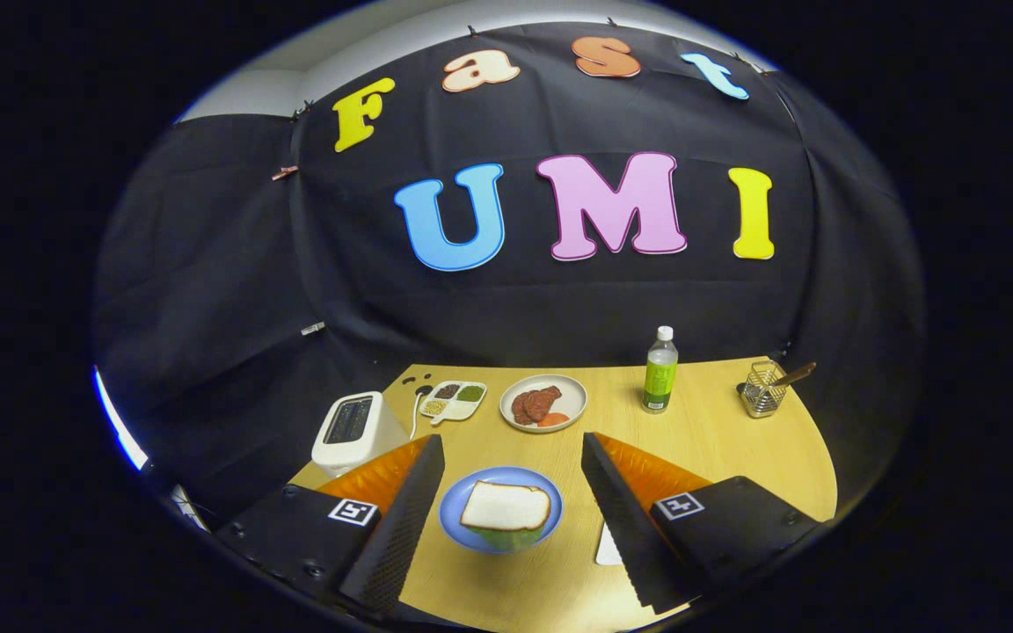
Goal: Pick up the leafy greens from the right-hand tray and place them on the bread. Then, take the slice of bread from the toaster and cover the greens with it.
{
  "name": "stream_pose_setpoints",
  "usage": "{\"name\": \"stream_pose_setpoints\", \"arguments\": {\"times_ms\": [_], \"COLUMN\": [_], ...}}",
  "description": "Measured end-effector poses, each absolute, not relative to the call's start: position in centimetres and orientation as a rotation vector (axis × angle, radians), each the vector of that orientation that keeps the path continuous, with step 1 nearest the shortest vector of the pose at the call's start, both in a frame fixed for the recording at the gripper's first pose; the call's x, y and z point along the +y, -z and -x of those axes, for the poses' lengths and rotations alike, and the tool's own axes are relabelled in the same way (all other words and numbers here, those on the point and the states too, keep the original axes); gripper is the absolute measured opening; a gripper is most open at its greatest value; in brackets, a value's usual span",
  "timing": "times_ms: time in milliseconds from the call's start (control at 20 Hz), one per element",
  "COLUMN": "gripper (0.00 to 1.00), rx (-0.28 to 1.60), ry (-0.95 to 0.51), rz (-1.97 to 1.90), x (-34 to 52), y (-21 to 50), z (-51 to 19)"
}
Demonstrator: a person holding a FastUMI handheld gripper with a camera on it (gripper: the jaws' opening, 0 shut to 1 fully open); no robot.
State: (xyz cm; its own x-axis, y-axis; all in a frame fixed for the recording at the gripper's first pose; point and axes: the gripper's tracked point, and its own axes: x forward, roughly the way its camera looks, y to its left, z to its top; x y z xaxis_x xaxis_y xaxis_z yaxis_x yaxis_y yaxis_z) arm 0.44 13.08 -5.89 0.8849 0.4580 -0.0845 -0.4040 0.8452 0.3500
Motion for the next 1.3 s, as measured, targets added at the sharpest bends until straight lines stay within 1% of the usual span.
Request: {"name": "stream_pose_setpoints", "arguments": {"times_ms": [450, 650, 800, 950, 1300], "gripper": [0.99, 0.99, 0.99, 0.96, 0.96], "rx": [0.098, 0.103, 0.104, 0.111, 0.124], "ry": [-0.377, -0.303, -0.299, -0.301, -0.299], "rz": [-0.211, -0.157, -0.132, -0.126, -0.111], "x": [13.1, 12.1, 12.4, 12.8, 13.3], "y": [4.4, 4.5, 4.6, 4.6, 5.0], "z": [0.3, 0.3, 0.5, 0.7, 0.8]}}
